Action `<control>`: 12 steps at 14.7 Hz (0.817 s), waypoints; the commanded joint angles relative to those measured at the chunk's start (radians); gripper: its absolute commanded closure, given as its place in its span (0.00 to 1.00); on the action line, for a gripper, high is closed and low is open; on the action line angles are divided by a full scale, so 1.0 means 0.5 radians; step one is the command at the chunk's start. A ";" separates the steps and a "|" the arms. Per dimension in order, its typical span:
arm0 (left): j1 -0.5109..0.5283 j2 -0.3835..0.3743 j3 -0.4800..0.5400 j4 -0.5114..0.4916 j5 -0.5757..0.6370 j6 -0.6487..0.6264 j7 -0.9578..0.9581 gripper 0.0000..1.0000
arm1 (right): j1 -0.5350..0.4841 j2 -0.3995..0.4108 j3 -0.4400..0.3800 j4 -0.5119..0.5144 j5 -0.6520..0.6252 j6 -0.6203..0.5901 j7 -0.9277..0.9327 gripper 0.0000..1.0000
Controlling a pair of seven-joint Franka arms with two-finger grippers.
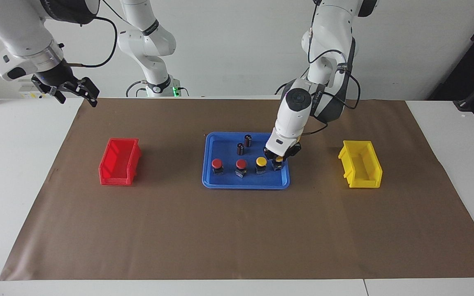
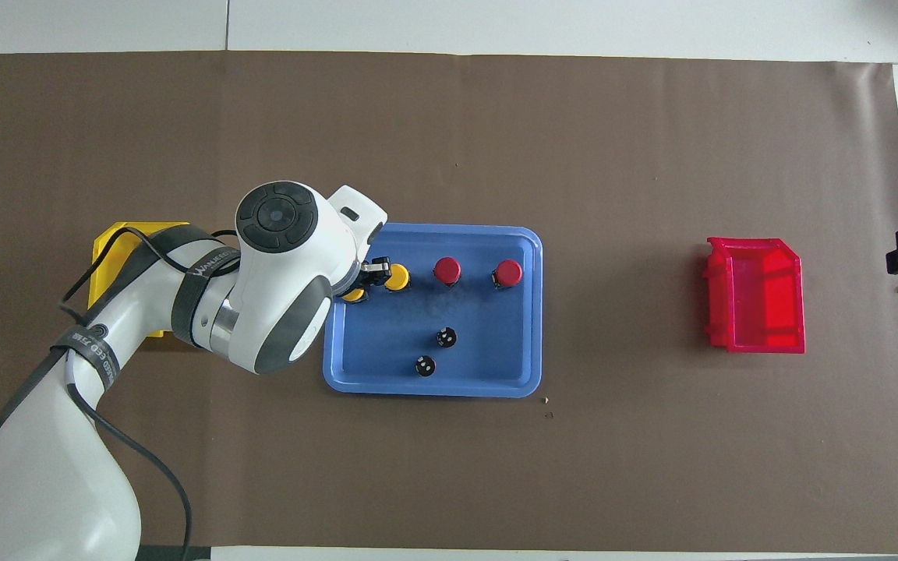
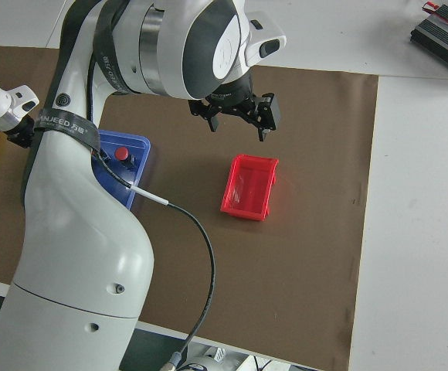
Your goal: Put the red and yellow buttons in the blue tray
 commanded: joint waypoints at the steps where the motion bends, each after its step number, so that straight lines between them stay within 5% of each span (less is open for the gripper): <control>1: -0.014 -0.034 0.029 0.039 -0.021 -0.030 -0.005 0.06 | 0.002 -0.040 -0.002 -0.047 0.011 0.034 -0.034 0.00; 8: 0.283 -0.096 0.054 0.739 -0.009 -1.042 0.496 0.00 | 0.002 -0.037 0.004 -0.044 0.008 0.034 -0.037 0.00; 12: 0.657 -0.249 0.054 0.761 0.003 -1.144 1.055 0.00 | -0.010 -0.037 0.004 -0.040 0.014 0.034 -0.037 0.00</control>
